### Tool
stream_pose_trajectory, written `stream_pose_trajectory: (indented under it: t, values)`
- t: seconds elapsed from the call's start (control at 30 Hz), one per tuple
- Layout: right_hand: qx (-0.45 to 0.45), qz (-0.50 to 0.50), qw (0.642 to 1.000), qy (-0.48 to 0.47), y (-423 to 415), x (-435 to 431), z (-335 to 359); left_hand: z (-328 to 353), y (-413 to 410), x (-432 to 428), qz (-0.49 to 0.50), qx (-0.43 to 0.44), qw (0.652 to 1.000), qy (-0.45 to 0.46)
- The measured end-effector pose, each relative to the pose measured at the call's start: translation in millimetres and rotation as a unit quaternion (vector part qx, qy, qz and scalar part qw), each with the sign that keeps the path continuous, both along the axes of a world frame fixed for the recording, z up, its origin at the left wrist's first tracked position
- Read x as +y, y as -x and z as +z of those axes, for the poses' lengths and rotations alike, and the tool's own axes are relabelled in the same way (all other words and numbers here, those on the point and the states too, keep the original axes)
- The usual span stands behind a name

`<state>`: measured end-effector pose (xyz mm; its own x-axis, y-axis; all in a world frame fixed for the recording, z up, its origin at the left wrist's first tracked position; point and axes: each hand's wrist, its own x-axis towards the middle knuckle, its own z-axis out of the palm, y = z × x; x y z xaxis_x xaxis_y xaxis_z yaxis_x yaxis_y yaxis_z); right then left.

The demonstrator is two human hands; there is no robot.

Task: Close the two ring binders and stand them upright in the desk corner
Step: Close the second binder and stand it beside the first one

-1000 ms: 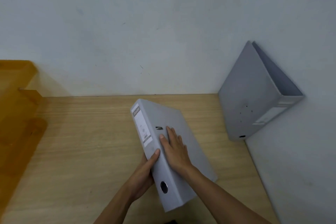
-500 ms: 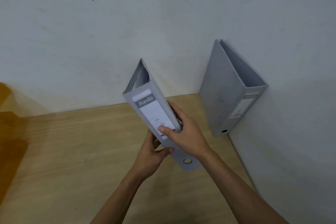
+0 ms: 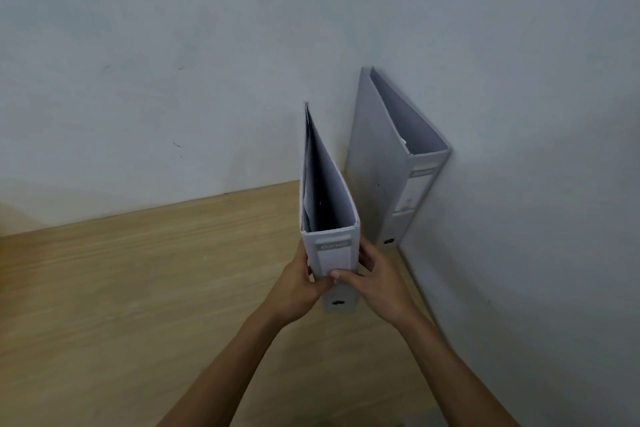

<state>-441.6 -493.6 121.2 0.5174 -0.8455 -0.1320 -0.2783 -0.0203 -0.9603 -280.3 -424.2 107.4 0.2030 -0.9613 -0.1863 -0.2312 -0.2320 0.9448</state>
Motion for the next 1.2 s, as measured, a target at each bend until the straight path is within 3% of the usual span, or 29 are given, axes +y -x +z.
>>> stream_pose_trajectory:
  t: [0.33,0.9,1.2]
  values:
    - [0.030,-0.034,0.999,-0.019,43.3,-35.4,0.0,0.5,22.0,-42.4,-0.017,-0.034,0.999,0.011]
    - [0.026,-0.200,0.980,0.005,23.3,-71.8,-18.3,10.1,20.5,-97.9,-0.020,-0.026,0.999,-0.003]
    - [0.035,-0.217,0.976,-0.013,20.1,-101.8,-26.6,4.1,18.0,-123.8,-0.007,-0.028,1.000,-0.007]
